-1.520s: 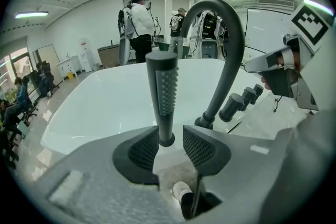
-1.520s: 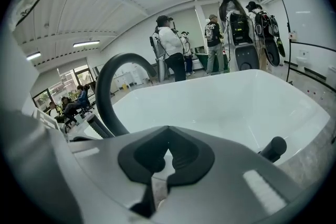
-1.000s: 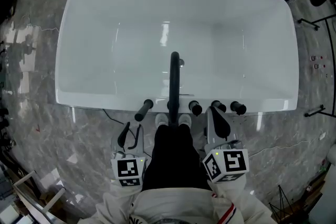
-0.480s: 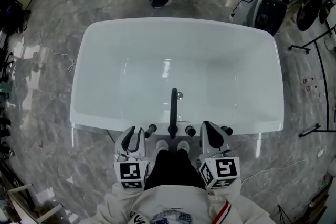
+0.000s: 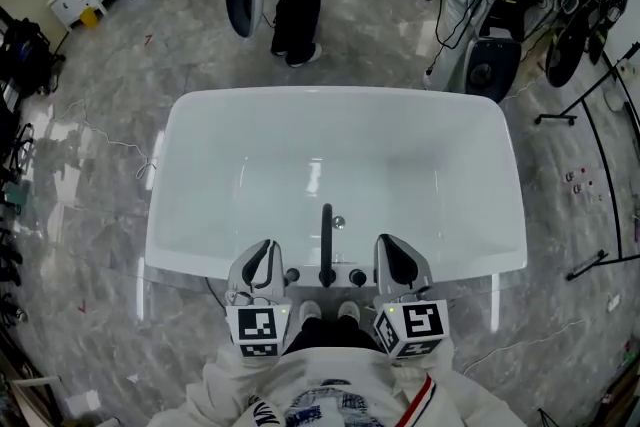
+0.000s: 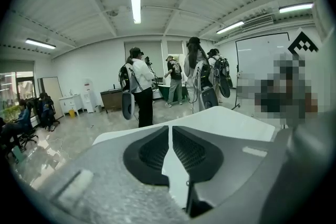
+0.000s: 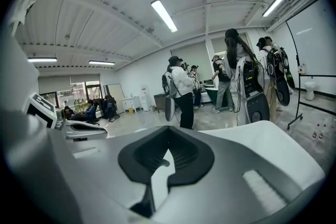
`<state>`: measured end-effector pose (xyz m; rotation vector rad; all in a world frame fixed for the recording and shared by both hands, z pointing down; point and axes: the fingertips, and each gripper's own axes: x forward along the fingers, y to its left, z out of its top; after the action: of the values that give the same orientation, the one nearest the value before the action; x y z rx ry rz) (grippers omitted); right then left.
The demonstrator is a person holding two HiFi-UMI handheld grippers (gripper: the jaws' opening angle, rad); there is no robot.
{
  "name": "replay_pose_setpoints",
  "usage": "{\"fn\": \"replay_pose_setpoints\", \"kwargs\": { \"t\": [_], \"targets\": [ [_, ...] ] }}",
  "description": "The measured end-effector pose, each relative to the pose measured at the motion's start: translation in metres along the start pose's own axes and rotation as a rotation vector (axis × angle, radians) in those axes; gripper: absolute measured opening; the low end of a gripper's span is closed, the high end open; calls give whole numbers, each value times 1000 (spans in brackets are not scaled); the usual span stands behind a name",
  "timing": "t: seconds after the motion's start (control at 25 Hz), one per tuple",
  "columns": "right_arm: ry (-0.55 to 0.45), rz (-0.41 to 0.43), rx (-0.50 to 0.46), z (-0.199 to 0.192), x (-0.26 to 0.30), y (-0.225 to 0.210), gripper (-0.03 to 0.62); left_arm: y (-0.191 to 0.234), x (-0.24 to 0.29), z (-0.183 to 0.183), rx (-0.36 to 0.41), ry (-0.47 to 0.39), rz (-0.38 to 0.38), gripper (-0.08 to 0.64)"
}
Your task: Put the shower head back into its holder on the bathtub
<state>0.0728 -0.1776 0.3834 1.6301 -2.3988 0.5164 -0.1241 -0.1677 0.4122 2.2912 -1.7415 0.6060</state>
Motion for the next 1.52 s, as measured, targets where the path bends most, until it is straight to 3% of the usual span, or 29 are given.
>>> {"fn": "replay_pose_setpoints", "kwargs": {
  "t": [0.4, 0.68, 1.12, 1.36, 1.52],
  "targets": [
    [-73, 65, -29, 39, -16, 2, 5, -15, -11, 52, 30, -90, 13, 0],
    [-75, 124, -47, 30, -36, 9, 5, -31, -37, 48, 17, -87, 41, 0],
    [-67, 157, 6, 12, -55, 16, 5, -31, -60, 36, 23, -54, 64, 0],
    [-85, 128, -4, 9, -78, 13, 5, -49, -68, 41, 33, -86, 24, 0],
    [-88, 98, -19, 7, -91, 37, 5, -44, -88, 39, 33, -111, -17, 0]
  ]
}}
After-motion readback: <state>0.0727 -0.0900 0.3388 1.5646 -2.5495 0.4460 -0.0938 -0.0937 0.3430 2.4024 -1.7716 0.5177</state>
